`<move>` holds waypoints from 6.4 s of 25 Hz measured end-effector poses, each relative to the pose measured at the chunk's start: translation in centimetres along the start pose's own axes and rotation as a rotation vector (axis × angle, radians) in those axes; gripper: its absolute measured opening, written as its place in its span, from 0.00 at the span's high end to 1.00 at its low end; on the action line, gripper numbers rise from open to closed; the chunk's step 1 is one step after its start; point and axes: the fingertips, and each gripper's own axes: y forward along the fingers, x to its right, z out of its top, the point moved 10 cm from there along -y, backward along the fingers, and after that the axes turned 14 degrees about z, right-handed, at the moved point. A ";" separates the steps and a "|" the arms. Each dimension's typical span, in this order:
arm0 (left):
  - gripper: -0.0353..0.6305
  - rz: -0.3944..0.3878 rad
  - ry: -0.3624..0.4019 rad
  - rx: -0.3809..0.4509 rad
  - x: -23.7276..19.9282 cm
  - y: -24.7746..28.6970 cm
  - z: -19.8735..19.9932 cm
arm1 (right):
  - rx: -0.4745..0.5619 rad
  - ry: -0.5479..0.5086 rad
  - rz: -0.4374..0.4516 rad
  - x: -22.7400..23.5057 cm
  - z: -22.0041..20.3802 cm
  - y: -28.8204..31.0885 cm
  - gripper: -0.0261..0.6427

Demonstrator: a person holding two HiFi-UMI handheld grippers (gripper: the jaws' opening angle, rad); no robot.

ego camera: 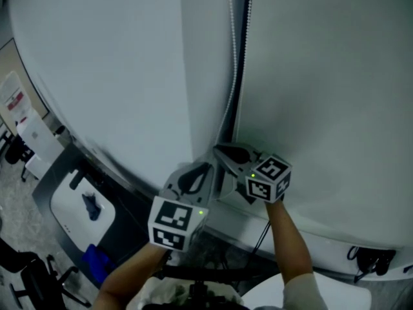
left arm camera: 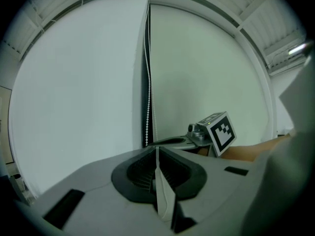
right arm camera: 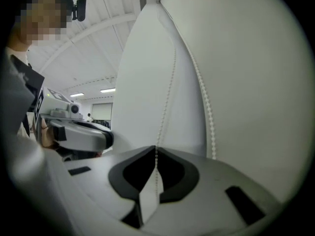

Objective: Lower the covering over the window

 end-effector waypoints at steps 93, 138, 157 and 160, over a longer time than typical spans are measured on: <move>0.91 -0.566 0.437 -0.323 5.2 4.4 -11.7 | 0.052 -0.198 -0.195 -8.3 17.8 -4.2 0.73; 0.81 -0.668 -0.135 0.232 -1.5 1.1 9.8 | -0.037 -0.313 -0.284 -9.3 10.9 -5.7 0.94; 0.81 -0.701 -0.114 0.268 0.5 2.9 13.1 | 0.072 0.033 -0.200 -10.0 -2.7 -5.8 0.95; 0.81 -0.696 -0.122 0.286 0.3 2.8 13.4 | 0.101 0.066 -0.198 -10.1 -3.9 -6.1 0.95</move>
